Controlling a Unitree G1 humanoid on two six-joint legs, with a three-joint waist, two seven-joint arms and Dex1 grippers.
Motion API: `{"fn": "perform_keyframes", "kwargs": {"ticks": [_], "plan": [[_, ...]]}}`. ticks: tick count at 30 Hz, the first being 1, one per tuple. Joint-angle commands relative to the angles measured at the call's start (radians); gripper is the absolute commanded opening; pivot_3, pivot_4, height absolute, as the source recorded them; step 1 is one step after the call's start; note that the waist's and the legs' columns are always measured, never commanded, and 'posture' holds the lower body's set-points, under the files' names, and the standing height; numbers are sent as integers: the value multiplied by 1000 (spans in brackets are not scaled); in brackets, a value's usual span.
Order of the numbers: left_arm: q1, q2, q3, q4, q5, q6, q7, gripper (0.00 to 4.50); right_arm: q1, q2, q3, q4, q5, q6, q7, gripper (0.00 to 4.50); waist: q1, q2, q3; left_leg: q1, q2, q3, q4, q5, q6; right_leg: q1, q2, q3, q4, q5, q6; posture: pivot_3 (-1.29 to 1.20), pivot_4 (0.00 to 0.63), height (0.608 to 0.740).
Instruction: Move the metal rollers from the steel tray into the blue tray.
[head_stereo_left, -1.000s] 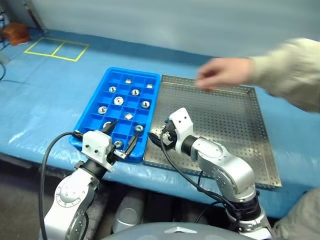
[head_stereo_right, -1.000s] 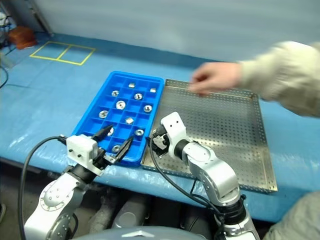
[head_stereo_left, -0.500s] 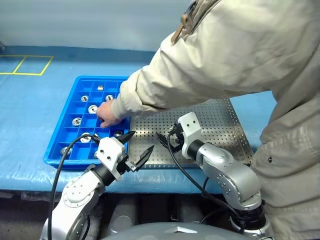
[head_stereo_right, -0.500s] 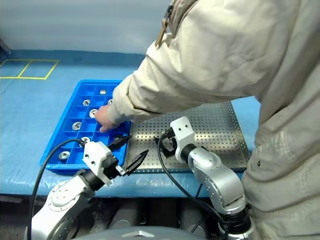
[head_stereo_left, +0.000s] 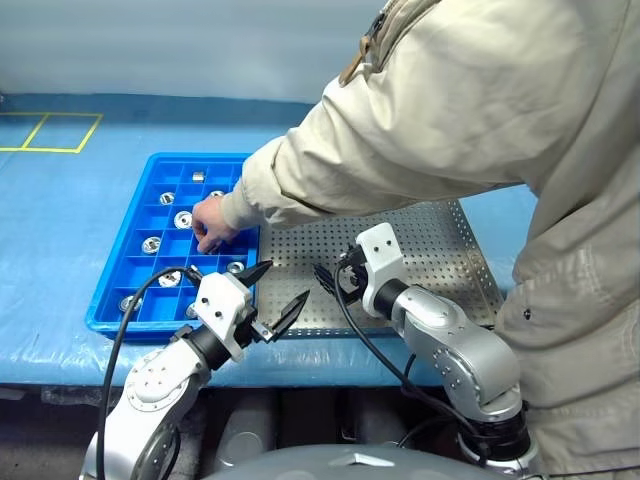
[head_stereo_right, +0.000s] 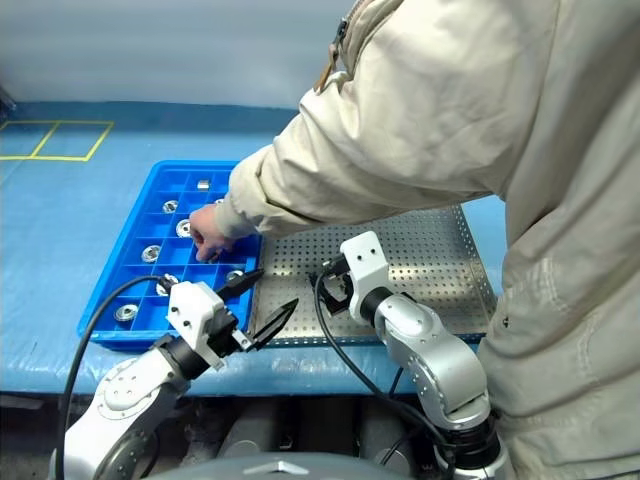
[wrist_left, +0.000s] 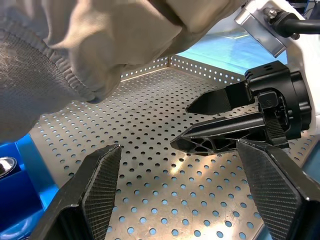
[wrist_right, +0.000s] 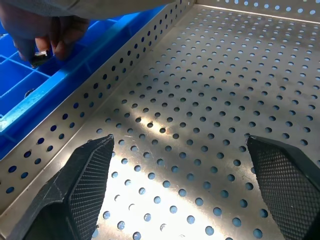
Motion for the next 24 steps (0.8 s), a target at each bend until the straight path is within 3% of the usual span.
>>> {"fn": "perform_keyframes", "kwargs": {"ticks": [1,24], "plan": [[-7,0,-2,-6,-9,-16,-3,4029,-2,4,-13,-46,9,-5,-2,4471,0,0,0,0,0,0,0,0,0,0,0,0,0,0,0,127,150,740],[8,-9,8,-16,-7,-14,23,4029,-38,5,-2,-36,13,8,8,4471,2,0,0,0,0,1,0,0,0,0,0,1,0,0,1,157,150,740]]}}
